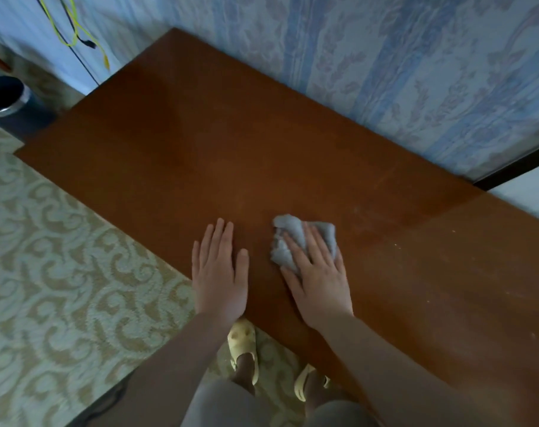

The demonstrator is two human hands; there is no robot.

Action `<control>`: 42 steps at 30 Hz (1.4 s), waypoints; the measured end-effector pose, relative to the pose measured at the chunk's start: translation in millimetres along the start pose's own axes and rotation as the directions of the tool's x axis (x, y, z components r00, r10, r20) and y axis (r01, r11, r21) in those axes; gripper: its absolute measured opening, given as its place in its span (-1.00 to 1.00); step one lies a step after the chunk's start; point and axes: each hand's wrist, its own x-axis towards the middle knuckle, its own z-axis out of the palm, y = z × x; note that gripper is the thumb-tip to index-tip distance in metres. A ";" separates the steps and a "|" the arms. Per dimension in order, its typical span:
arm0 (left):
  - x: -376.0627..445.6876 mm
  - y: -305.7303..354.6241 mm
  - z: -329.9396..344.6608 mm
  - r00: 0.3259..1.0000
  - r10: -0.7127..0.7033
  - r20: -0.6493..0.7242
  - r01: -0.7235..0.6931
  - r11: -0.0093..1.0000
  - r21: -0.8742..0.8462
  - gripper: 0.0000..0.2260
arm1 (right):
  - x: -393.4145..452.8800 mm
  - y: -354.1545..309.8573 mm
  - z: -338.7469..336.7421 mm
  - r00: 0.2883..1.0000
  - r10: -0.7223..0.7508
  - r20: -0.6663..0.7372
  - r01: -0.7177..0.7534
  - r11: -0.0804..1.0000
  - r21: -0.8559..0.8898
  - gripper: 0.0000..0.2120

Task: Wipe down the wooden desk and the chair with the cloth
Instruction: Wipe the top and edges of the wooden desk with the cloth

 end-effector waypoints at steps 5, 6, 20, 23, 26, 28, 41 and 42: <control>11.9 -15.7 -9.8 0.999 -0.034 0.032 0.033 0.999 0.032 -0.34 | -3.0 -57.6 20.0 0.958 -0.285 0.036 0.287 0.955 -0.069 -0.44; 12.8 -14.1 -10.8 0.996 -0.084 0.029 0.085 0.996 -0.026 -0.30 | 16.1 -61.1 10.8 0.903 -0.416 0.108 0.427 0.897 -0.117 -0.43; 19.8 -4.2 -0.5 0.987 -0.148 0.068 0.135 0.978 0.159 -0.26 | 54.0 -45.8 -9.8 0.907 -0.392 0.151 0.406 0.911 -0.069 -0.46; 19.7 -2.6 -3.9 0.983 -0.163 0.084 0.150 0.978 0.145 -0.30 | 52.7 -11.8 -16.0 0.996 -0.061 0.065 0.051 0.989 0.138 -0.48; 19.2 4.5 -6.4 0.984 -0.165 0.072 0.160 0.985 0.068 -0.30 | -2.9 -29.4 18.4 0.902 0.393 -0.180 -0.366 0.916 0.164 -0.48; 17.0 16.4 -1.1 0.993 -0.113 0.039 0.111 0.993 0.037 -0.29 | -29.9 -49.4 30.2 0.957 0.260 -0.131 -0.242 0.960 0.140 -0.44; 16.5 35.7 22.0 0.997 -0.083 0.002 0.083 0.988 0.129 -0.44 | -26.0 -28.5 19.5 0.988 0.143 -0.062 -0.141 0.990 0.029 -0.47; 17.5 36.1 22.4 0.996 -0.085 0.002 0.084 0.987 0.135 -0.44 | -11.4 -24.7 9.5 0.999 -0.038 0.004 0.038 0.999 -0.021 -0.47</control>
